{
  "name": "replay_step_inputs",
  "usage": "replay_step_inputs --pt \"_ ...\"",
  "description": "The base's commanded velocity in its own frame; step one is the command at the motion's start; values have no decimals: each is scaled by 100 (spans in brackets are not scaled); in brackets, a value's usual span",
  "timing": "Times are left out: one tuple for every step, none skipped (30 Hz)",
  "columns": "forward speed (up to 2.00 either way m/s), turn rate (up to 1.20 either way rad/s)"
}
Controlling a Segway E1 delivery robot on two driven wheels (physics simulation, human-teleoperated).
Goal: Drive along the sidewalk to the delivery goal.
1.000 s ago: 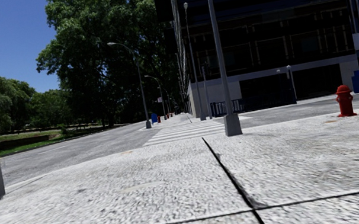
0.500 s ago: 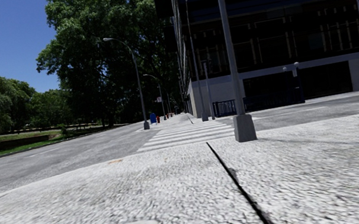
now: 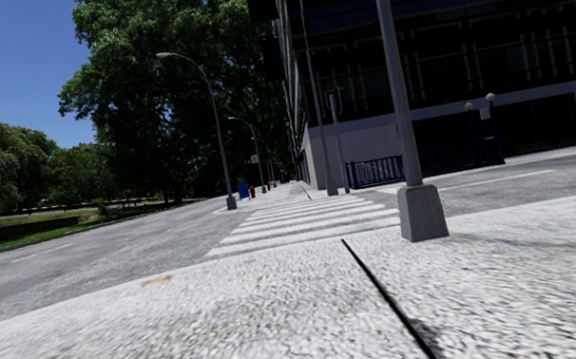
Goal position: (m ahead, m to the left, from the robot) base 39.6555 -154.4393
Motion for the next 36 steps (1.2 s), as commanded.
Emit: replay_step_inputs --pt "200 0" --pt "200 0" --pt "200 0" --pt "200 0" --pt "200 0" --pt "200 0" --pt "200 0" --pt "200 0" --pt "200 0" --pt "200 0" --pt "200 0" --pt "200 0" --pt "200 0" --pt "200 0" --pt "200 0" --pt "200 0" --pt "200 0" --pt "200 0" --pt "200 0" --pt "200 0" --pt "200 0" --pt "200 0" --pt "200 0" --pt "200 0" --pt "200 0" --pt "200 0" --pt "200 0" --pt "200 0" --pt "200 0" --pt "200 0" --pt "200 0" --pt "200 0" --pt "200 0" --pt "200 0" --pt "200 0" --pt "200 0"
